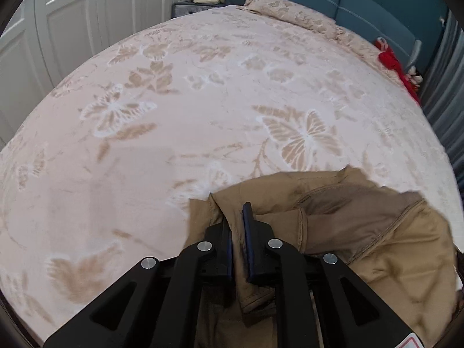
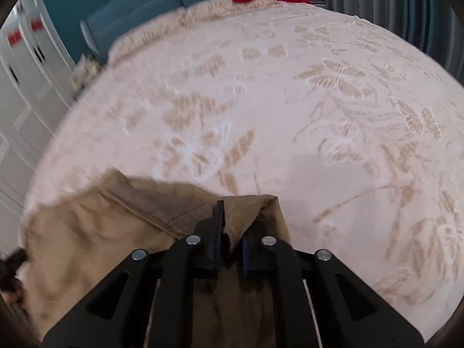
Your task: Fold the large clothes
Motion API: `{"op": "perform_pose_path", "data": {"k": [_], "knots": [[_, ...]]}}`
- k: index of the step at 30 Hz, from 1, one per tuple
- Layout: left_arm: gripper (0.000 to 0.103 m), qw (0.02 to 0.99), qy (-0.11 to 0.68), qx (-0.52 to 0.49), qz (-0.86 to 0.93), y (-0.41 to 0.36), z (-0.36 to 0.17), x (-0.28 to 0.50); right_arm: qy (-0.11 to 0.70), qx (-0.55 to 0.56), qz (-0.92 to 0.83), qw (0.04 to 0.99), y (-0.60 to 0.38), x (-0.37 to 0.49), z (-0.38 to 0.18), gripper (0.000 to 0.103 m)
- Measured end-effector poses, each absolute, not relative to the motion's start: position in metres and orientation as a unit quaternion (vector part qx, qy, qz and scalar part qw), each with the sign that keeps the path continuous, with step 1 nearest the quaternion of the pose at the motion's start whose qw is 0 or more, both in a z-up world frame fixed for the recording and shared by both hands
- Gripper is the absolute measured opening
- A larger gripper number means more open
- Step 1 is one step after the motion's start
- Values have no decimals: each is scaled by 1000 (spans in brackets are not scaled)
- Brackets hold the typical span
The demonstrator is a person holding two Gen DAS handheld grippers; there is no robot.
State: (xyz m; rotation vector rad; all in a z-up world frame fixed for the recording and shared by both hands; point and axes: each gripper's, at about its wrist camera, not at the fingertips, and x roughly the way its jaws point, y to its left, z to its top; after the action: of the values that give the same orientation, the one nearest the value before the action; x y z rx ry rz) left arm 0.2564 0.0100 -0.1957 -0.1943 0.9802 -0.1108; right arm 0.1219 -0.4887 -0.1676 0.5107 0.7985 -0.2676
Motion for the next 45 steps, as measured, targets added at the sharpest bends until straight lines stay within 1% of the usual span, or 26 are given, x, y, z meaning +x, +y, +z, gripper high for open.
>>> {"op": "perform_pose_path", "data": {"k": [1, 2, 3, 4, 5, 7, 9, 11, 12, 13, 14, 17, 19, 21, 24, 27, 34, 45], "knots": [[16, 878, 465, -97, -62, 15, -186, 253, 366, 262, -136, 882, -499, 109, -154, 29], [21, 880, 459, -101, -69, 23, -173, 250, 347, 262, -161, 886, -507, 97, -141, 53], [40, 888, 447, -94, -56, 31, -159, 245, 324, 260, -179, 892, -512, 85, -129, 57], [57, 898, 433, -81, -27, 38, -147, 242, 311, 261, -187, 894, -517, 76, -121, 57], [79, 914, 400, -68, 20, 49, -129, 235, 304, 261, -194, 895, -523, 67, -111, 57], [78, 934, 348, -75, 29, 65, -101, 223, 294, 265, -193, 898, -524, 52, -97, 57], [78, 937, 339, -86, 5, 69, -77, 216, 290, 251, -174, 907, -510, 45, -87, 57], [78, 937, 334, -94, -24, 57, -66, 209, 295, 229, -154, 915, -487, 46, -84, 56], [78, 936, 336, -97, -47, 44, -65, 205, 300, 223, -135, 918, -472, 50, -85, 55], [78, 933, 340, -97, -61, 32, -66, 203, 307, 221, -120, 918, -462, 54, -86, 48], [78, 930, 347, -94, -75, 15, -69, 201, 323, 217, -98, 916, -444, 63, -90, 43], [78, 915, 380, -60, -117, -48, -91, 200, 348, 190, -56, 916, -396, 88, -100, 42], [78, 908, 398, -22, -131, -89, -109, 200, 360, 143, -46, 921, -364, 106, -106, 42], [76, 900, 415, 4, -136, -120, -127, 202, 370, 127, -34, 920, -348, 121, -112, 42], [76, 885, 440, 17, -150, -151, -151, 208, 386, 118, -30, 914, -339, 142, -128, 42], [76, 878, 457, 15, -143, -163, -172, 221, 404, 117, -42, 906, -341, 161, -145, 42], [77, 875, 467, -5, -129, -167, -191, 251, 422, 119, -60, 897, -354, 194, -171, 41], [80, 881, 458, 19, -120, -180, -212, 275, 443, 127, -69, 885, -362, 226, -202, 42]]}}
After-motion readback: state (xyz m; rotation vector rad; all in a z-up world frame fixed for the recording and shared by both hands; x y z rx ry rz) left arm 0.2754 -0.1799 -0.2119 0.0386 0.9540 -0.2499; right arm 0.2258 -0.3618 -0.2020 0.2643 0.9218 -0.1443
